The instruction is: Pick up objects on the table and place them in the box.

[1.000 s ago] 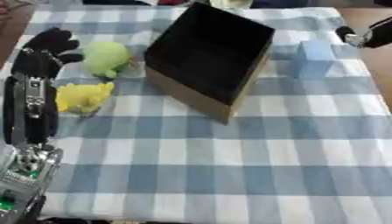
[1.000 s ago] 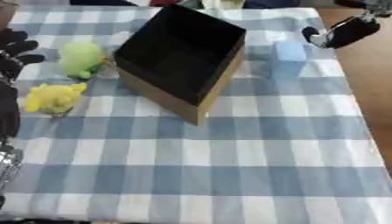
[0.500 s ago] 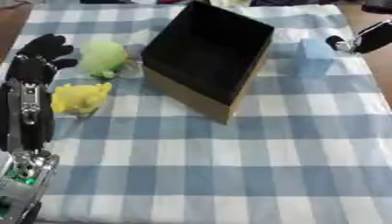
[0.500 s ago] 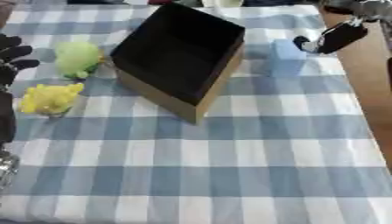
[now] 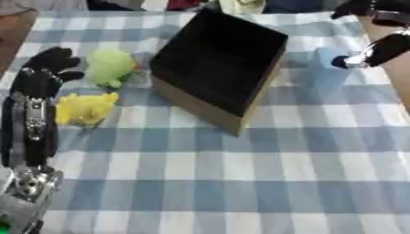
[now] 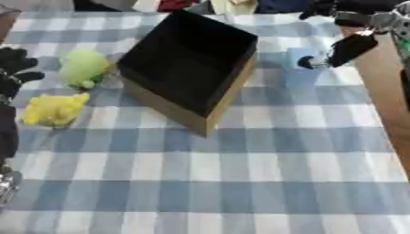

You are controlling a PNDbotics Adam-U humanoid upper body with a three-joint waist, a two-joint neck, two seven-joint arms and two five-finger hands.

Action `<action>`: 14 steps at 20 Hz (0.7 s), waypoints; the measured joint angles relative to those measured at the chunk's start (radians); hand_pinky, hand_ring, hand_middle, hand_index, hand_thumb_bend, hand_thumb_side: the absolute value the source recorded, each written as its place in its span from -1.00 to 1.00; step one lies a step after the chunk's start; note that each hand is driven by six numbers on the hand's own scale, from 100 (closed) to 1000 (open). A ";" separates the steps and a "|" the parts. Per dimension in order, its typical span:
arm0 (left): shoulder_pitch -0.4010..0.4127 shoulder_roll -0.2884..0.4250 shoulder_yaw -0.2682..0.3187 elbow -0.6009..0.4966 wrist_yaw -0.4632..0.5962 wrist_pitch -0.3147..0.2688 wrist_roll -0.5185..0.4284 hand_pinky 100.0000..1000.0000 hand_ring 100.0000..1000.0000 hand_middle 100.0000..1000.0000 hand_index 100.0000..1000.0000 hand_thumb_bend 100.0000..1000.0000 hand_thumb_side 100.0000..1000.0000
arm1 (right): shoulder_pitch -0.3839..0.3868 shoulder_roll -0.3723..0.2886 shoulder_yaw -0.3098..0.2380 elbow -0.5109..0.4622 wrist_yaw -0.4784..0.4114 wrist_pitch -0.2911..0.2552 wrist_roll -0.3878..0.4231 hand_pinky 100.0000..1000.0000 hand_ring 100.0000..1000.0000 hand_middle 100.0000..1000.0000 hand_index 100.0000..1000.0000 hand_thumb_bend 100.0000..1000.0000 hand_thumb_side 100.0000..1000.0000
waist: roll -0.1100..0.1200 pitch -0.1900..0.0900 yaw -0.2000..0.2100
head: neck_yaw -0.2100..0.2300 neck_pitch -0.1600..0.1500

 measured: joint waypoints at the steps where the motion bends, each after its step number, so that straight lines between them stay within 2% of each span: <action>1: 0.000 0.000 0.000 0.000 0.000 0.000 0.000 0.34 0.48 0.42 0.63 -0.92 0.75 | -0.004 0.002 0.001 0.005 0.012 -0.003 -0.003 0.92 1.00 0.98 0.99 -0.17 0.28 | 0.000 0.000 0.001 | 0.002 -0.003; 8: 0.000 0.000 0.000 0.000 -0.002 0.002 -0.002 0.34 0.48 0.42 0.62 -0.94 0.73 | -0.026 0.016 0.002 0.057 0.108 -0.028 -0.028 0.94 1.00 0.98 1.00 -0.18 0.31 | 0.002 0.002 0.003 | 0.007 -0.010; 14: 0.000 0.000 0.000 0.000 -0.004 0.005 -0.007 0.34 0.48 0.42 0.62 -0.98 0.69 | -0.031 0.025 0.001 0.094 0.155 -0.048 -0.048 0.96 1.00 0.98 0.99 -0.19 0.28 | 0.003 0.002 0.001 | 0.007 -0.010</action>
